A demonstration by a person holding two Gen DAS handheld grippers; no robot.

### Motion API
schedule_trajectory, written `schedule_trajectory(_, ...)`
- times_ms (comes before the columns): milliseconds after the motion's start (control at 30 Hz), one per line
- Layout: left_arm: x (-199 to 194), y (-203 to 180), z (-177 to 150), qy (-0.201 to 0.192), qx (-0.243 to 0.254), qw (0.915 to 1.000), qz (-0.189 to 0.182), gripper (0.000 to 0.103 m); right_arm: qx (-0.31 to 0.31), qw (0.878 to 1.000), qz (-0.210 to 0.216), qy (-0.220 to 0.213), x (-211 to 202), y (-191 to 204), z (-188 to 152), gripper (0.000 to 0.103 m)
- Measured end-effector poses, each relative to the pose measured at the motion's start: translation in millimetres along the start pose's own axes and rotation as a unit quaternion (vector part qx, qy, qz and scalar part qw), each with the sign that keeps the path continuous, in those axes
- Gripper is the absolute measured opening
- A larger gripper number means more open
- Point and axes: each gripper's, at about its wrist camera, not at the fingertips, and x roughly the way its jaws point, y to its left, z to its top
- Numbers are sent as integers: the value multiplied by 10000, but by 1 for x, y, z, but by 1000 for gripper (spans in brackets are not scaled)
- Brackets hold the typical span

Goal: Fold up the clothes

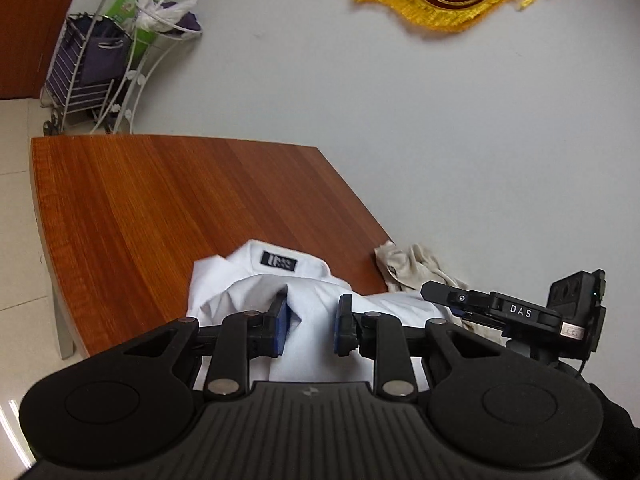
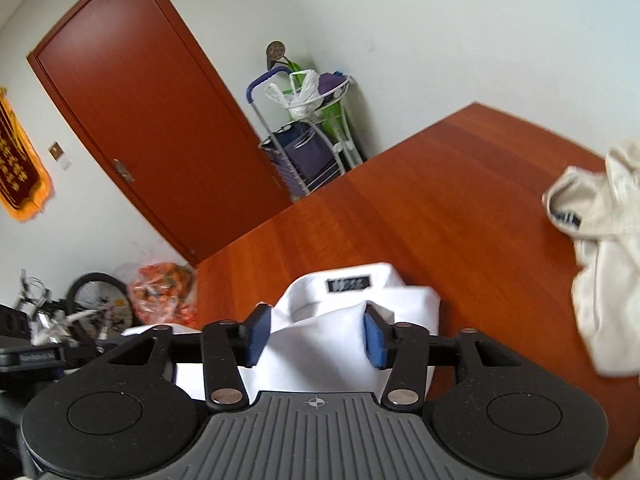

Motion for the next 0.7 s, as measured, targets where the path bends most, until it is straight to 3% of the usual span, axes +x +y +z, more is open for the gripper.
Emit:
schedule_trajectory(67, 15, 3, 9, -12, -40, 9998, 171, 29, -127, 9994, -270, -169, 9, 0, 7, 68)
schedule_trajectory(200, 49, 7, 28, -11, -26, 9986, 535, 29, -324, 9952, -712, -589, 8, 3, 18, 71)
schedule_trajectory(300, 70, 12, 38, 31, -67, 9972, 743, 29, -580, 9929, -705, -759, -8, 13, 16, 73)
schedule_trajectory(467, 99, 28, 43, 150, 3, 9949, 994, 30, -1359, 9881, -381, -605, -12, 45, -13, 71)
schedule_trajectory(600, 116, 27, 44, 253, 563, 9905, 1233, 33, -1938, 9801, -323, -280, 19, 70, -35, 60)
schedule_trajectory(700, 116, 24, 46, 234, 783, 9887, 1257, 37, -2210, 9735, -542, -233, 36, 81, -45, 59)
